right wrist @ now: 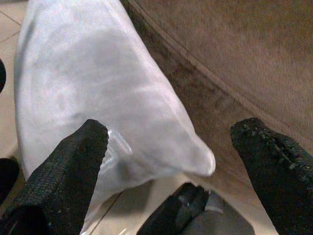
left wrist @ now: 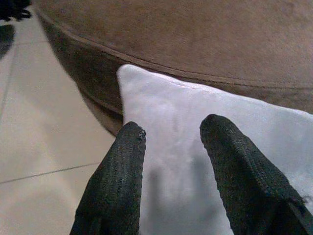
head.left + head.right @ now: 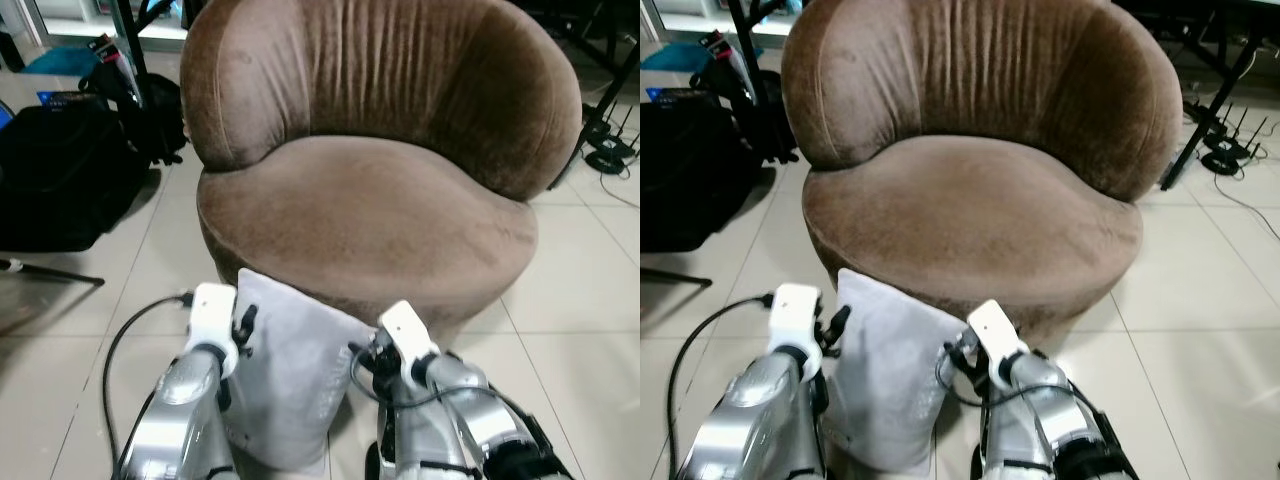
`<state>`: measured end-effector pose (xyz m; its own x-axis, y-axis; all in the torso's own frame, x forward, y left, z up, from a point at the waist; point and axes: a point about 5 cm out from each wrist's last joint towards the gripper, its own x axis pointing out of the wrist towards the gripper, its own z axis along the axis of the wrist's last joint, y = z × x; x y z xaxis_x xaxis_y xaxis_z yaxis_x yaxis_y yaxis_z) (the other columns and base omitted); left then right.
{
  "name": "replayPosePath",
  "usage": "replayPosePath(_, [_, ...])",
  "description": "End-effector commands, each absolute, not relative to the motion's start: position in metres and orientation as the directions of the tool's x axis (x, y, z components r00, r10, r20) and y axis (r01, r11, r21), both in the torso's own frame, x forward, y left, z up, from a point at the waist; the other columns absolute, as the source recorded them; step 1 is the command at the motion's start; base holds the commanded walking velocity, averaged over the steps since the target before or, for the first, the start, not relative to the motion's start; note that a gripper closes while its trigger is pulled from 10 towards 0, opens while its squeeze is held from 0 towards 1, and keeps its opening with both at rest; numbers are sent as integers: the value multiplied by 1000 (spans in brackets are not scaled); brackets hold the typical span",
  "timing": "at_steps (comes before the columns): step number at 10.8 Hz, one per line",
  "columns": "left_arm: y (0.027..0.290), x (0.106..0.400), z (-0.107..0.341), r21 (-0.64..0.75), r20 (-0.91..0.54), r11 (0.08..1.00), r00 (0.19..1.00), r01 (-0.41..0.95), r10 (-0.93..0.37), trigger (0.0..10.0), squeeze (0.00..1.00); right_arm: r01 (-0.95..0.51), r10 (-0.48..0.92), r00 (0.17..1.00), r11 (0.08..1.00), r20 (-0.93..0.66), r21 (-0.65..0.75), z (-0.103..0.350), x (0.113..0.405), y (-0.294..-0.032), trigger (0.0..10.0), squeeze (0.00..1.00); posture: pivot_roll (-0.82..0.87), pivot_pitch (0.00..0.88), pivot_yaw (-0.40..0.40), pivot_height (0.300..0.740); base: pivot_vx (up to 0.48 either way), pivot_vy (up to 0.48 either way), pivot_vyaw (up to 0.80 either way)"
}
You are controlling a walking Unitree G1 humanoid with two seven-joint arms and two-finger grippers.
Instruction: Move the pillow to the sofa from floor
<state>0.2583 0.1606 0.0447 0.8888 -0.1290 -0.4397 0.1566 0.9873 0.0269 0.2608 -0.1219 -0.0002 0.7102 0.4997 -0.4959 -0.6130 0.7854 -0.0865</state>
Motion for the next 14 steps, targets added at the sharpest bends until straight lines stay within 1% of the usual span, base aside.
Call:
replayPosePath(1, [153,260,36,32,-466,978,869,205,-167,10000,0,-596,486,727,797,-485,-95,5,264,-127,10000,0,-122,15,-58,463,0,0,0])
replayPosePath(4, [148,267,12,55,-533,966,825,254,-186,10000,0,-591,479,730,800,-487,-100,5,262,-130,10000,0,-153,24,-57,463,0,0,0])
replayPosePath(6, [152,271,-2,86,-570,959,803,271,-175,10000,0,-581,466,735,808,-493,-103,5,259,-135,10000,0,-172,34,-52,463,0,0,0])
replayPosePath(8, [157,274,-5,102,-577,956,799,274,-167,10000,0,-574,457,737,812,-498,-104,4,255,-139,10000,0,-184,47,-49,463,0,0,0])
replayPosePath(10, [161,283,-3,119,-573,951,802,284,-167,10000,0,-568,447,736,816,-508,-106,2,251,-141,10000,0,-193,74,-49,463,0,0,0])
replayPosePath(11, [160,290,1,136,-568,941,803,309,-181,10000,0,-582,456,723,807,-518,-102,0,242,-140,10000,0,-204,85,-45,463,0,0,0])
replayPosePath(12, [157,294,3,150,-572,926,795,346,-204,10000,0,-569,444,731,816,-519,-103,-1,239,-143,10000,0,-215,89,-39,463,0,0,0])
replayPosePath(14, [152,301,5,166,-577,908,785,385,-227,10000,0,-558,433,741,822,-512,-112,3,241,-147,10000,0,-237,86,-31,463,0,0,0])
